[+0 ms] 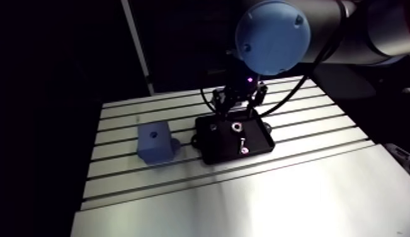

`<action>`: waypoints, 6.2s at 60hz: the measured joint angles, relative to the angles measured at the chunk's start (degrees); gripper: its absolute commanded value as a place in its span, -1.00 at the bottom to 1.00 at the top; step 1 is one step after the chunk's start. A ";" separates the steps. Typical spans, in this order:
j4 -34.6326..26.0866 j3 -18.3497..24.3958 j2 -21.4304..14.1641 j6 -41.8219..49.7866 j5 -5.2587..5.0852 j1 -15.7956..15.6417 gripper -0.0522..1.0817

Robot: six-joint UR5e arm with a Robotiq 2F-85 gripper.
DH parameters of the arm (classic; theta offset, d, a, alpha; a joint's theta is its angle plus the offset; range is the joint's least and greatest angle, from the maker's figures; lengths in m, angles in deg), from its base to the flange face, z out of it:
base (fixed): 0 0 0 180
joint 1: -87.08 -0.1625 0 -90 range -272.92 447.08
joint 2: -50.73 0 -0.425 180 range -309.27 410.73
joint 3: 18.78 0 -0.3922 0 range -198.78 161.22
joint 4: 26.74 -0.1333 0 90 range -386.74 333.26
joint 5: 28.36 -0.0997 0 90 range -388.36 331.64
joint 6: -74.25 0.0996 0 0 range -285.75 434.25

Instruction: Pick up the bearing and press it into the housing until flush.

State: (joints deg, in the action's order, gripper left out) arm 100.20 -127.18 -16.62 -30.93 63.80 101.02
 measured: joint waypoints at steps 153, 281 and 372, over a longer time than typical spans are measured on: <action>1.98 -2.23 1.20 0.51 0.06 0.80 0.22; -10.85 18.59 4.89 1.89 -0.53 -0.10 0.36; -10.73 23.03 12.41 2.99 -0.01 -1.11 0.38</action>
State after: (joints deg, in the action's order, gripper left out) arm 89.47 -104.15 -4.22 -27.95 63.79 99.90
